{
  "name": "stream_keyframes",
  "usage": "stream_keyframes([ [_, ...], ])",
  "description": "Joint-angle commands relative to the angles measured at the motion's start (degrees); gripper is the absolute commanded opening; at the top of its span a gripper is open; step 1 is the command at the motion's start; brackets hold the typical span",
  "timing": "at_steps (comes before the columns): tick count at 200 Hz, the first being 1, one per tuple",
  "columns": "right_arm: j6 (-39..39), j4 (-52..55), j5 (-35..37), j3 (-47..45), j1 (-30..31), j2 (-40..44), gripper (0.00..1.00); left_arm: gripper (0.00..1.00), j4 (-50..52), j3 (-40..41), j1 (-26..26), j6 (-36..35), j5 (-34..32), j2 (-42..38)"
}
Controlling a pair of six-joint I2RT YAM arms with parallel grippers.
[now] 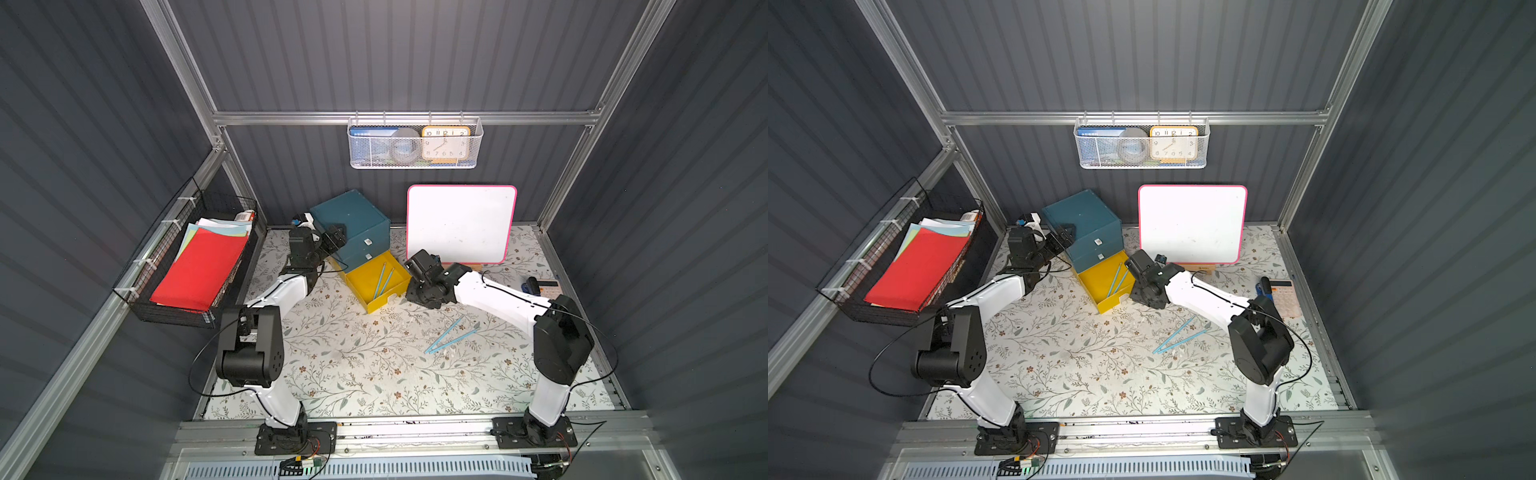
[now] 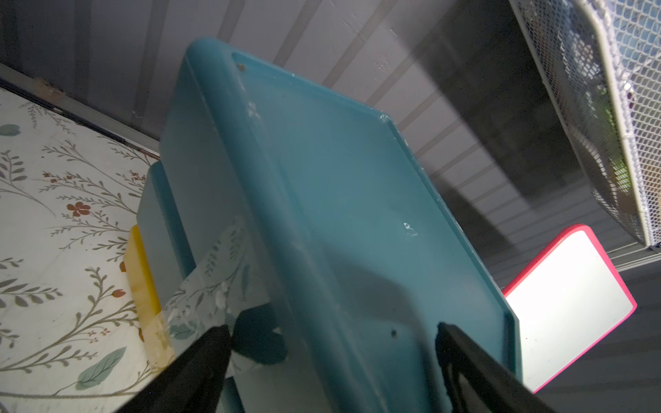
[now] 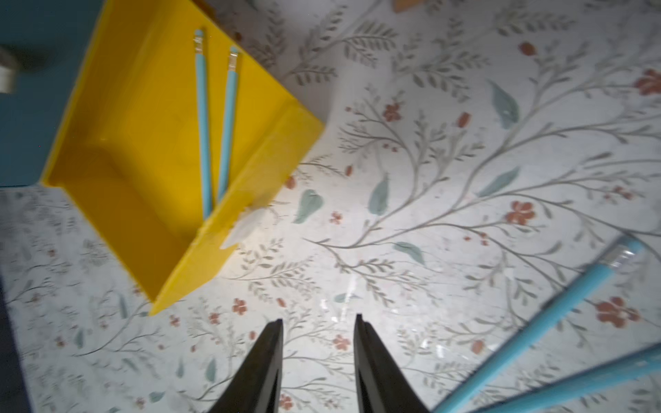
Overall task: Please place the pencils in the drawer according to their color
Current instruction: Place the pencil in the drawer, then pick up the pencil from the center of the board.
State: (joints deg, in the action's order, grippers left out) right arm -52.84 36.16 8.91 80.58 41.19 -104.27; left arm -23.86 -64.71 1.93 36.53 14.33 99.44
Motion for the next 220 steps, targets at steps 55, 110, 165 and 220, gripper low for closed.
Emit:
stream_keyframes([
  [55, -3.8, 6.2, 5.8, -10.1, -4.4, 2.1, 0.39, 0.94, 0.9, 0.9, 0.5, -1.2, 1.6, -1.2],
  [110, -5.8, 5.8, 3.8, -12.0, -6.4, 0.2, 0.39, 0.94, 0.0, 1.7, 0.5, -1.0, 2.1, -1.1],
  [165, -7.5, 3.7, 1.7, -15.4, -8.0, 0.1, 0.39, 0.94, -0.3, 1.7, 0.4, -1.0, 2.4, -0.7],
  [220, -8.5, 2.0, 0.9, -16.8, -8.6, -0.8, 0.39, 0.94, -0.3, 2.0, 0.4, -1.2, 2.4, -0.6],
])
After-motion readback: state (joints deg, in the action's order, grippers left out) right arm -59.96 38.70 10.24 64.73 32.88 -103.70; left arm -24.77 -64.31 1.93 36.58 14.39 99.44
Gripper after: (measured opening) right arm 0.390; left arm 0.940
